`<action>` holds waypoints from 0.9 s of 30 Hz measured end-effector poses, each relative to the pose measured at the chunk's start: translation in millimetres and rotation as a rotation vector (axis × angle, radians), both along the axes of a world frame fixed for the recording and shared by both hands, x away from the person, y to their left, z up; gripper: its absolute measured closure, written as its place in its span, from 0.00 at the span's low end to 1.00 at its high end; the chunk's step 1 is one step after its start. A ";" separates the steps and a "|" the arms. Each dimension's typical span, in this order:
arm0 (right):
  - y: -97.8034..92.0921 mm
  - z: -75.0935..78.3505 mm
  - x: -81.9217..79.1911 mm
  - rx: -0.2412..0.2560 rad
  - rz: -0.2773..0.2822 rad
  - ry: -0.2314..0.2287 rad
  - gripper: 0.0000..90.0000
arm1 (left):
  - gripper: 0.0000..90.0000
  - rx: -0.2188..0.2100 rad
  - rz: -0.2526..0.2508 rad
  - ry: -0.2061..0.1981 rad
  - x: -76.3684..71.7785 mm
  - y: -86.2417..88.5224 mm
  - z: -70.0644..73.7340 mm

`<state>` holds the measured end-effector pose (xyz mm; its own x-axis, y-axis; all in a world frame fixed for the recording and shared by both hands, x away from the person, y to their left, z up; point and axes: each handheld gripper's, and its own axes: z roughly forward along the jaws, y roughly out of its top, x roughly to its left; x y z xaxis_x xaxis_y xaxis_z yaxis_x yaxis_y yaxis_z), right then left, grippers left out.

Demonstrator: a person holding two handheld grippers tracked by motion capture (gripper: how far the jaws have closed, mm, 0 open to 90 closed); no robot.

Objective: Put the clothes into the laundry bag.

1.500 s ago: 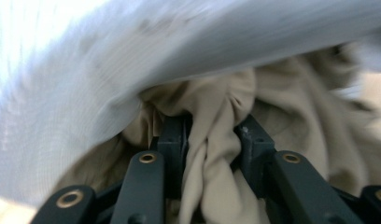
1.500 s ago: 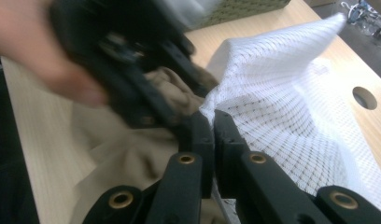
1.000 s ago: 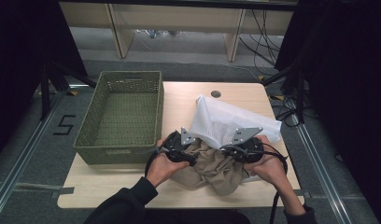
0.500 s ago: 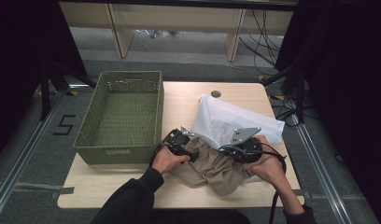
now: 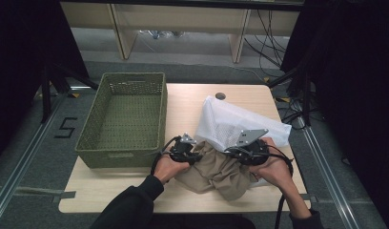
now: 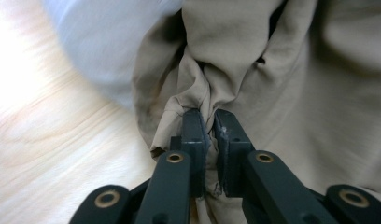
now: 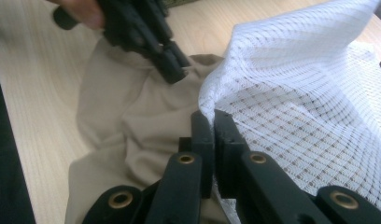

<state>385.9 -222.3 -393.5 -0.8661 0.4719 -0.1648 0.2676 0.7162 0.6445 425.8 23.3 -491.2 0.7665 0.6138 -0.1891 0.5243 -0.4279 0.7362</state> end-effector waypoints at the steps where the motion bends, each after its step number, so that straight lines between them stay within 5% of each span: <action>1: -0.6 0.2 -0.1 0.002 -0.001 0.001 0.99 | 0.93 -0.016 -0.004 -0.012 -6.8 -2.7 4.8; 2: -1.0 0.6 -0.1 0.003 0.000 -0.004 0.99 | 0.93 -0.005 -0.025 -0.030 -12.6 -4.5 10.6; 7: 5.1 3.4 -2.2 0.001 0.013 -0.011 0.99 | 0.93 -0.097 -0.073 -0.066 -36.5 -32.8 30.8; 10: 8.8 6.0 -4.3 0.003 0.023 -0.020 0.99 | 0.93 -0.085 -0.111 -0.097 -40.0 -48.6 33.0; 16: 2.9 16.3 -11.7 0.026 0.030 -0.036 0.99 | 0.94 -0.106 0.046 -0.129 -11.4 -38.0 26.4; 17: 2.6 17.2 -12.9 0.032 0.031 -0.033 0.99 | 0.94 -0.136 0.058 -0.122 -9.2 -36.6 26.5; 19: 1.6 17.8 -13.6 0.032 0.033 -0.034 0.99 | 0.91 -0.132 0.025 -0.123 -10.4 -34.8 28.3; 21: 0.3 15.5 -12.9 0.030 0.017 -0.022 0.99 | 0.80 -0.060 -0.029 -0.116 -18.0 -31.0 31.7; 23: -0.3 10.1 -10.8 0.014 0.022 -0.021 0.99 | 0.55 -0.013 -0.005 -0.092 -21.9 -25.7 31.3; 27: 0.8 8.3 -10.6 0.004 0.022 -0.017 0.99 | 0.30 0.030 0.038 0.016 -23.6 -15.6 15.0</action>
